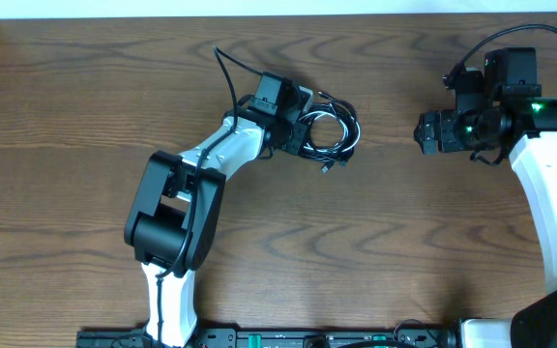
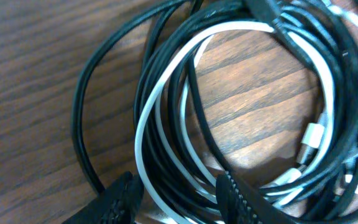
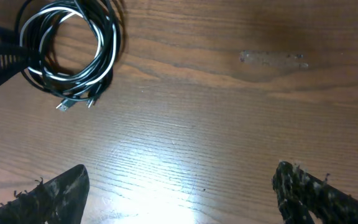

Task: Untangle cables
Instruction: 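Lower the left gripper onto the cable coil and grasp cables, then reach the right gripper into the coil and grasp a black cable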

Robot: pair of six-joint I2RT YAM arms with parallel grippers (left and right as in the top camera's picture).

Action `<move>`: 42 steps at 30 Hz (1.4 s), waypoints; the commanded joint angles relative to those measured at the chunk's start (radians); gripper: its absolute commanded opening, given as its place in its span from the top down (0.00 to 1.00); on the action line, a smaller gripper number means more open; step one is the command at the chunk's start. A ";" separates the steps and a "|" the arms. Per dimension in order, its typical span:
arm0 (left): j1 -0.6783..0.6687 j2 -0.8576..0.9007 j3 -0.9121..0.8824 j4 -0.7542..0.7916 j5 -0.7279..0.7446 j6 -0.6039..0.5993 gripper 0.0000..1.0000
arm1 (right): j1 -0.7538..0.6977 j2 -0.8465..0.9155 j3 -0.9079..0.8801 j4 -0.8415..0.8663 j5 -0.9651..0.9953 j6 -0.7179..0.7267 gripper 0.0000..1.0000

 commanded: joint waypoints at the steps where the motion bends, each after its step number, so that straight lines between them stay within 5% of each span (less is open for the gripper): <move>1: 0.002 0.030 0.020 0.000 0.008 0.000 0.72 | -0.007 -0.005 0.014 -0.003 -0.011 -0.013 0.09; 3: 0.002 0.030 0.020 0.000 0.008 -0.002 0.93 | -0.007 -0.005 0.014 -0.003 -0.011 -0.013 0.08; 16: 0.002 -0.026 0.021 -0.063 0.015 -0.030 0.93 | -0.007 -0.005 0.013 0.002 -0.010 -0.013 0.08; 30: 0.018 -0.404 0.034 -0.075 0.013 -0.041 0.93 | -0.007 -0.004 -0.003 0.012 -0.042 -0.012 0.07; 42: 0.016 -0.616 0.092 -0.059 0.126 -0.130 0.93 | -0.006 -0.004 -0.147 0.216 -0.417 -0.032 0.04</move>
